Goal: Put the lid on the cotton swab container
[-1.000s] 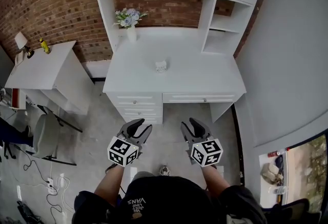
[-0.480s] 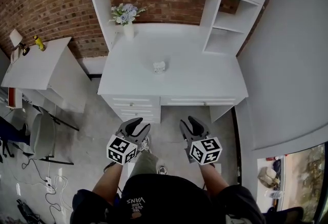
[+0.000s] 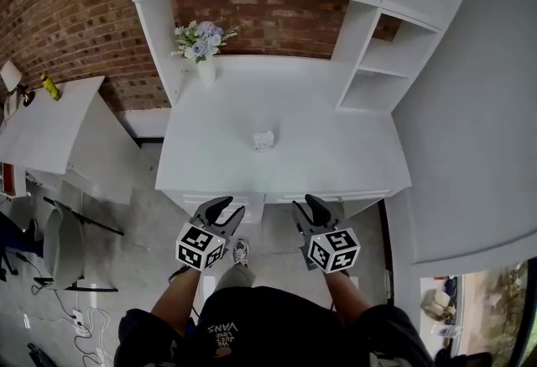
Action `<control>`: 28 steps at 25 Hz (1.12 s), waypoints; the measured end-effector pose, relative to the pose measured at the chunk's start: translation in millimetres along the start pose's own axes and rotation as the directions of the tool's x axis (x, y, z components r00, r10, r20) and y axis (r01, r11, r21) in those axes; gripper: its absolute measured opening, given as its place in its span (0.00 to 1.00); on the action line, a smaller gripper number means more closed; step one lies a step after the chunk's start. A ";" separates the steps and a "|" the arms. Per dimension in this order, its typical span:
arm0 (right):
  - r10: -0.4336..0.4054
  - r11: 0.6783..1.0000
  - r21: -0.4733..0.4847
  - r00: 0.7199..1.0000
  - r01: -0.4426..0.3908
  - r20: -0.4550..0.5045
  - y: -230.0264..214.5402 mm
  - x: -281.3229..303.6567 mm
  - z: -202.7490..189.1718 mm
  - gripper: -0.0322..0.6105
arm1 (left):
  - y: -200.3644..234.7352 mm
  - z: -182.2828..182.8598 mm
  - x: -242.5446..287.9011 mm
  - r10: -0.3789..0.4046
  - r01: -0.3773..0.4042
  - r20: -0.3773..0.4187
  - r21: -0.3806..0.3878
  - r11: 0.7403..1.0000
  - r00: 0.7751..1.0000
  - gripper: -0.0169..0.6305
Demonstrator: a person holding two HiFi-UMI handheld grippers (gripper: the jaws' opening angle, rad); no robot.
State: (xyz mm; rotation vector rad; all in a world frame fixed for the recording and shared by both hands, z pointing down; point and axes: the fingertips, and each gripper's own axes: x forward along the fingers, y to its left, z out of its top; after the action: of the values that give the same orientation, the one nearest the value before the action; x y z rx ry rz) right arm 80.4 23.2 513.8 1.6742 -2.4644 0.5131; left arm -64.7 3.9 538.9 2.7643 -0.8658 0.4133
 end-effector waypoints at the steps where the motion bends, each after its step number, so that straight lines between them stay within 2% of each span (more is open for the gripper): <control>1: -0.003 1.000 0.000 1.000 0.003 -0.001 -3.3 11.2 4.4 0.26 | 11.3 2.3 7.2 -0.002 0.002 -0.005 0.000 1.000 1.000 0.23; 8: -0.046 0.999 -0.007 0.999 0.046 0.001 -27.0 81.4 37.5 0.26 | 74.2 16.0 51.9 -0.045 0.046 -0.055 0.022 0.999 0.997 0.23; 14: -0.093 0.996 0.012 0.996 0.093 0.004 -44.5 134.8 54.9 0.26 | 115.6 21.9 88.7 -0.111 0.116 -0.106 0.039 0.992 0.988 0.23; 19: -0.120 0.993 0.017 0.993 0.120 -0.003 -60.9 163.6 60.3 0.26 | 132.4 22.9 113.8 -0.165 0.173 -0.131 0.049 0.984 0.977 0.23; 24: -0.120 0.993 0.014 0.993 0.120 -0.017 -80.4 187.0 65.6 0.26 | 141.1 19.5 134.7 -0.182 0.189 -0.156 0.038 0.981 0.971 0.23; 28: -0.093 0.996 0.016 0.995 0.093 -0.031 -97.6 209.2 70.9 0.25 | 146.9 15.1 148.0 -0.165 0.171 -0.171 0.023 0.985 0.971 0.23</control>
State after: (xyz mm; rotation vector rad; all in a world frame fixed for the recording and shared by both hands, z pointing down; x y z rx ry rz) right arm 96.8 -217.4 527.4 1.7645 -2.3547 0.5459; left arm -30.7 -195.8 590.7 2.7586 -0.5843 0.6269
